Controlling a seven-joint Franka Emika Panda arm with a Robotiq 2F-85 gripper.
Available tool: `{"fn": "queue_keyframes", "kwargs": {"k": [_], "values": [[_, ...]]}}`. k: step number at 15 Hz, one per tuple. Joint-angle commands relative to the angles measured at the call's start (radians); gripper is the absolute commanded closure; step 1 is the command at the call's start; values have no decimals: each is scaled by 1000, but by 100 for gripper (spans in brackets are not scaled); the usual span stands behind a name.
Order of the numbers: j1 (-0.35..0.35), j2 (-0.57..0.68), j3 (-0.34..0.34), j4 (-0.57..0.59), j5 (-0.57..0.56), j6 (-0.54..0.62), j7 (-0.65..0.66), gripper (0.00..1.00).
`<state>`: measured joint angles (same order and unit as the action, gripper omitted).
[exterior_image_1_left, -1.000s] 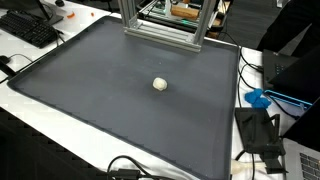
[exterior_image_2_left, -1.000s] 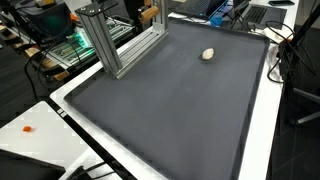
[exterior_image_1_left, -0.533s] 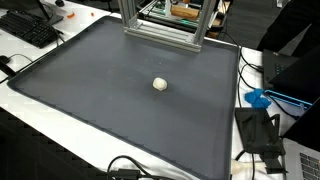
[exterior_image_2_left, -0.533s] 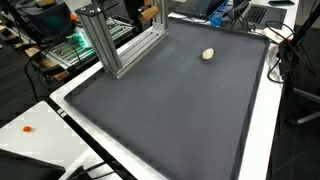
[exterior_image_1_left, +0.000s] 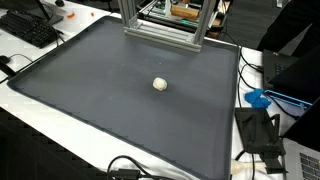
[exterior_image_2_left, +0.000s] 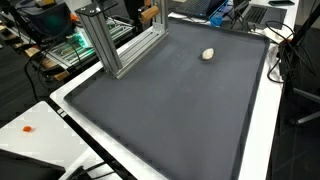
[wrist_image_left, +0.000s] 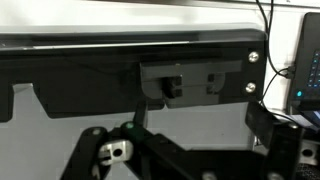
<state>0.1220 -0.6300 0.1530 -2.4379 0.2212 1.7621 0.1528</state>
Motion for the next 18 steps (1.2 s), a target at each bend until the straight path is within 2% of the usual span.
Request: {"fn": "queue_keyframes", "kwargs": {"k": [1, 7, 11, 18], "values": [[21, -36, 29, -59, 20, 66, 8, 0], [15, -46, 75, -96, -51, 141, 44, 0], [16, -58, 69, -111, -83, 142, 47, 0], [20, -61, 51, -139, -35, 117, 95, 0]]}}
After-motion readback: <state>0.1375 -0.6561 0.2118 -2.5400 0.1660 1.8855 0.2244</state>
